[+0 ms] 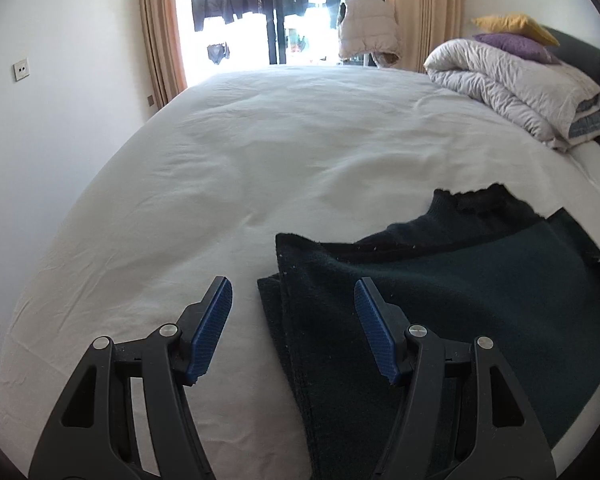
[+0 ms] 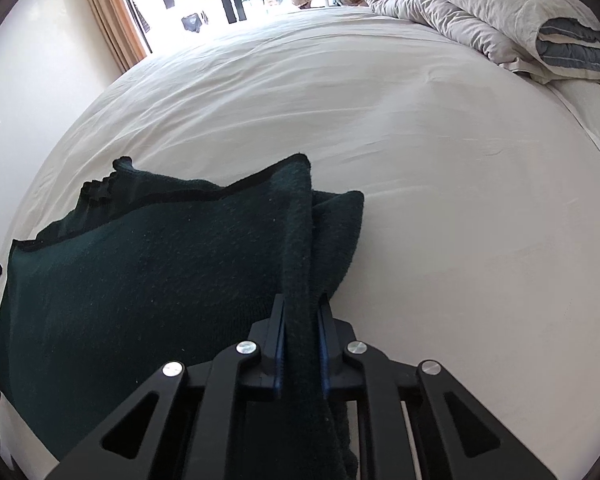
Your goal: Fold small clothes
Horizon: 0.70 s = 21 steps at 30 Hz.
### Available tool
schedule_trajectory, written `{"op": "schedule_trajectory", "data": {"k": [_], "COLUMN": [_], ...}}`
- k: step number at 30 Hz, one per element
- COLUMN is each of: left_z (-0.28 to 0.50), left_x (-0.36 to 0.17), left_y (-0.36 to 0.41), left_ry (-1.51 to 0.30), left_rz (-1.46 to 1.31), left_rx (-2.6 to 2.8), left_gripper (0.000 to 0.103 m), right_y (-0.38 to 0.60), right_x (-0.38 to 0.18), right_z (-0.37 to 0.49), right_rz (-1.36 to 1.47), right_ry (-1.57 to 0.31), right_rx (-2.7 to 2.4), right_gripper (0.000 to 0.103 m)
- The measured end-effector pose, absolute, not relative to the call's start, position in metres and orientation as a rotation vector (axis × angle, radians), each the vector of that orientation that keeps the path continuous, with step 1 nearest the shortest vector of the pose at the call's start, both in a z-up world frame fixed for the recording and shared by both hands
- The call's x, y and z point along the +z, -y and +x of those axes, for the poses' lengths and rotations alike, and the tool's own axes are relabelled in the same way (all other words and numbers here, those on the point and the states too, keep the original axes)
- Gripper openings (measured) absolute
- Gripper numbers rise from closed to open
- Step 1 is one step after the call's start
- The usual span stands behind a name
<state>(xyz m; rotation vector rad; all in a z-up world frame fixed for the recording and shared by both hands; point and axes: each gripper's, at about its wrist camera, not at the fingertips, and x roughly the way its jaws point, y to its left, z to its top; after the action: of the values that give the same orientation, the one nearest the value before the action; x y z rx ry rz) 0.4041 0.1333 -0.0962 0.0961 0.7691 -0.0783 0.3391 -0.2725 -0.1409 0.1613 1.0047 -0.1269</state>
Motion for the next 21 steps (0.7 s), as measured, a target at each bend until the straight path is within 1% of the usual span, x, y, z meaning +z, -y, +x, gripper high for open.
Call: {"op": "schedule_trajectory", "data": {"k": [4, 6, 11, 14, 15, 16, 17, 19, 21], "left_z": [0.416, 0.417, 0.418, 0.414, 0.407, 0.399, 0.389, 0.369, 0.345], "left_x": [-0.126, -0.13, -0.13, -0.122, -0.113, -0.104, -0.091, -0.071, -0.059], "left_y": [-0.143, -0.15, -0.147, -0.151, -0.154, -0.155, -0.153, -0.148, -0.131], "left_ry": [-0.851, -0.853, -0.837, -0.808, -0.782, -0.752, -0.707, -0.647, -0.625], "left_rz": [0.045, 0.01, 0.057, 0.074, 0.087, 0.103, 0.12, 0.118, 0.103], "left_rx": [-0.023, -0.026, -0.01, 0.032, 0.056, 0.075, 0.097, 0.093, 0.017], "left_gripper": [0.063, 0.065, 0.065, 0.065, 0.065, 0.065, 0.065, 0.065, 0.065], "right_y": [0.28, 0.283, 0.297, 0.308, 0.309, 0.307, 0.303, 0.287, 0.256], "right_x": [-0.144, -0.146, -0.156, -0.157, -0.153, -0.145, -0.135, -0.116, -0.107], "right_z": [0.336, 0.333, 0.32, 0.313, 0.31, 0.305, 0.298, 0.287, 0.286], "right_rz": [0.218, 0.25, 0.397, 0.496, 0.504, 0.488, 0.463, 0.453, 0.449], "right_ry": [-0.977, -0.951, -0.868, -0.82, -0.82, -0.815, -0.788, -0.712, -0.705], "right_rx": [-0.157, -0.176, -0.217, -0.199, -0.221, -0.267, -0.309, -0.265, -0.133], "right_gripper": [0.012, 0.011, 0.012, 0.019, 0.028, 0.034, 0.048, 0.049, 0.049]}}
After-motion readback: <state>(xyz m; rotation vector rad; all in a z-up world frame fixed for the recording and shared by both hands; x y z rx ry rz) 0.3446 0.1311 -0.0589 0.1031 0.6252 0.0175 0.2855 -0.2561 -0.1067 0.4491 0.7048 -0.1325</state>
